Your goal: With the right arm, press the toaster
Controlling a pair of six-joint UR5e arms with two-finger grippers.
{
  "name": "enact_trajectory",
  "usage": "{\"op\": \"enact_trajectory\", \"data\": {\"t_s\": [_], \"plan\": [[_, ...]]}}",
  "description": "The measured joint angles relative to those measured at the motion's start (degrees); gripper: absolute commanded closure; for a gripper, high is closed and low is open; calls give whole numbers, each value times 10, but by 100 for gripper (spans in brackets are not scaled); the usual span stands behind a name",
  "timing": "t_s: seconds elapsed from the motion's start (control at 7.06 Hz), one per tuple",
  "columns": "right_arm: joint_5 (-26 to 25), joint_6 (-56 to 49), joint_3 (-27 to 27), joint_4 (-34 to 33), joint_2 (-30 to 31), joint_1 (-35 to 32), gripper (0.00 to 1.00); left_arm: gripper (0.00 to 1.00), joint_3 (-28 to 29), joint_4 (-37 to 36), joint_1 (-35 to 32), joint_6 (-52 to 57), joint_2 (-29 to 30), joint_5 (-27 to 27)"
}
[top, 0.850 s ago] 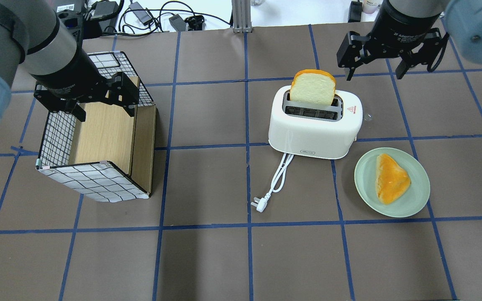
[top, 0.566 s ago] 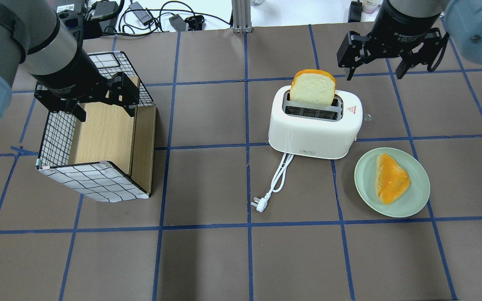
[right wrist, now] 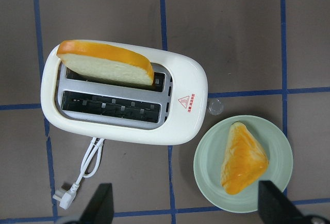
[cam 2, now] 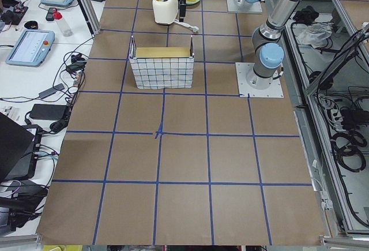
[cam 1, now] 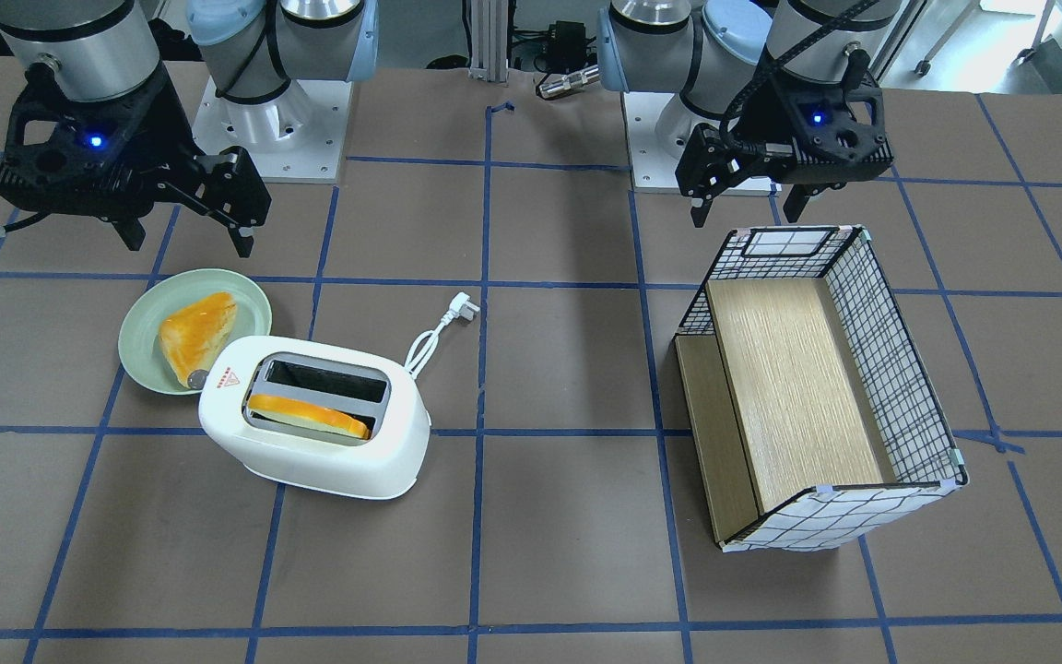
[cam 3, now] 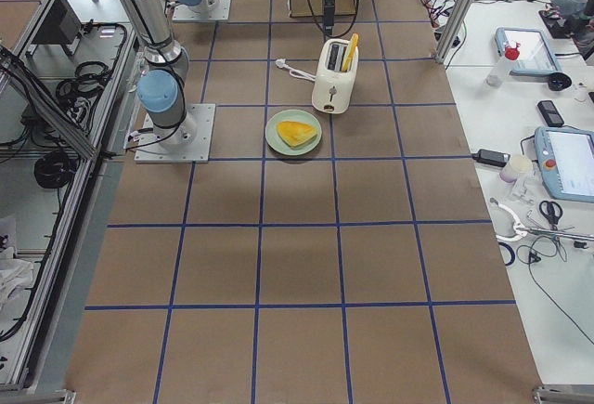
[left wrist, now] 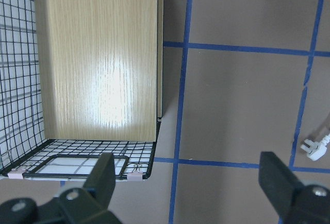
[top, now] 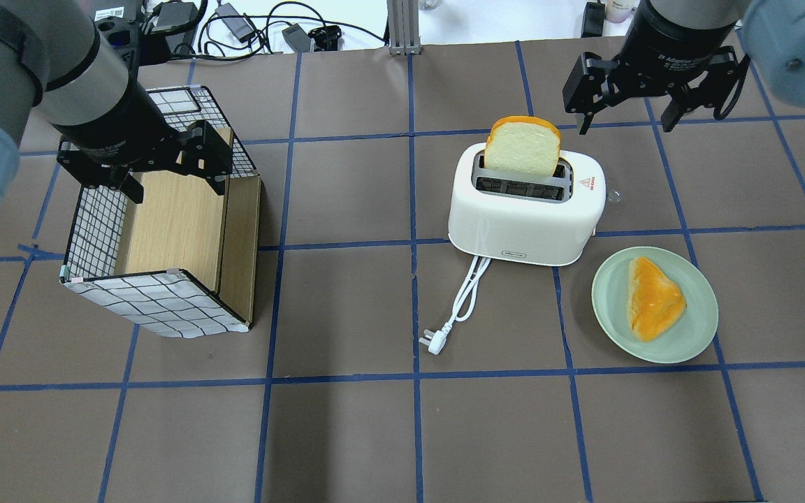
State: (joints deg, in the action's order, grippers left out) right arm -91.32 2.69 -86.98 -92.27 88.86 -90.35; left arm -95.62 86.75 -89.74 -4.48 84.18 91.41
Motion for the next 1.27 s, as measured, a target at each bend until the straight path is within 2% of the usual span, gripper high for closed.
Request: {"op": "enact_trajectory", "data": {"t_s": [0.42,0.85,1.27], "plan": [[21,0,0,1,-1,0,0,0,0,0,0,0,0,0],[-4,0,0,8,0,0,0,0,0,0,0,0,0,0],[-5,-1,0,9,0,-1,0,0,0,0,0,0,-1,0]]}}
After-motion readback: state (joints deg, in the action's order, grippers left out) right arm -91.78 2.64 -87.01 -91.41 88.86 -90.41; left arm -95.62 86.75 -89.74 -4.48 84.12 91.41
